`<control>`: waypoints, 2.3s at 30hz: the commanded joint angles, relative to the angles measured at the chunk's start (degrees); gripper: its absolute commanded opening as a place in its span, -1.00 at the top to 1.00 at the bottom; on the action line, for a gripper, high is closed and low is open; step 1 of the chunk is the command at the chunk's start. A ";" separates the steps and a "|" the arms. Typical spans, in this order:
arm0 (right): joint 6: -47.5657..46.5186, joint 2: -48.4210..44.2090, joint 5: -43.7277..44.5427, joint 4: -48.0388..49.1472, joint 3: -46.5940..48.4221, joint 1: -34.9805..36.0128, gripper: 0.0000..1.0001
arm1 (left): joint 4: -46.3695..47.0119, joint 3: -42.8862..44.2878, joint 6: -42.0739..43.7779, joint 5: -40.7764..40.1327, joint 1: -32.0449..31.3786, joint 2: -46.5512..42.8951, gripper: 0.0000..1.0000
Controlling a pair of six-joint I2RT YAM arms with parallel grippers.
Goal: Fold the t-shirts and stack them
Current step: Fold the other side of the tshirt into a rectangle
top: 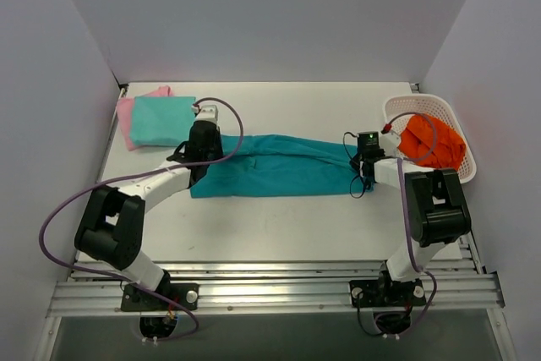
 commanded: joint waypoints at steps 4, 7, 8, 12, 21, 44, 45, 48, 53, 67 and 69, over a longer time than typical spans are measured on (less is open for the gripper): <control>3.29 -1.28 4.45 0.44 -1.74 0.03 1.00 | -14.48 4.18 -1.51 -14.04 -2.13 1.82 0.68; 4.17 -2.16 5.59 0.27 -2.36 -0.06 0.16 | -25.98 11.27 -4.22 -23.87 -4.59 8.06 -0.27; 4.43 -2.25 5.86 0.18 -2.27 -0.15 -0.09 | -29.35 13.48 -5.89 -27.38 -5.38 11.29 -0.42; 5.31 -2.86 6.92 -1.92 0.53 -0.15 -0.57 | -39.22 20.70 -12.58 -39.19 -8.02 14.40 -0.82; 3.30 -3.57 6.57 -6.59 11.08 0.20 -0.57 | -22.54 20.80 -3.55 -24.36 -4.60 6.31 -0.84; 1.27 2.23 5.25 -4.74 14.87 1.08 -0.51 | 4.54 11.22 -8.98 22.50 10.08 19.68 -0.55; 1.36 2.49 5.25 -4.74 14.95 1.08 -0.50 | 4.63 11.05 -8.99 22.68 10.26 19.41 -0.53; 1.53 3.02 5.60 -4.66 15.04 1.34 -0.50 | 4.89 9.99 -8.90 22.94 10.61 18.45 -0.50; 1.36 4.25 6.30 -5.09 15.74 2.22 -0.49 | 4.37 8.76 -8.90 22.15 10.70 16.69 -0.47; 1.62 4.70 7.79 -6.41 16.36 4.33 -0.49 | -0.29 5.86 -8.28 16.44 10.52 9.13 -0.43; 1.62 4.61 7.80 -6.50 16.18 4.42 -0.49 | -0.20 5.60 -8.28 16.53 10.52 9.22 -0.43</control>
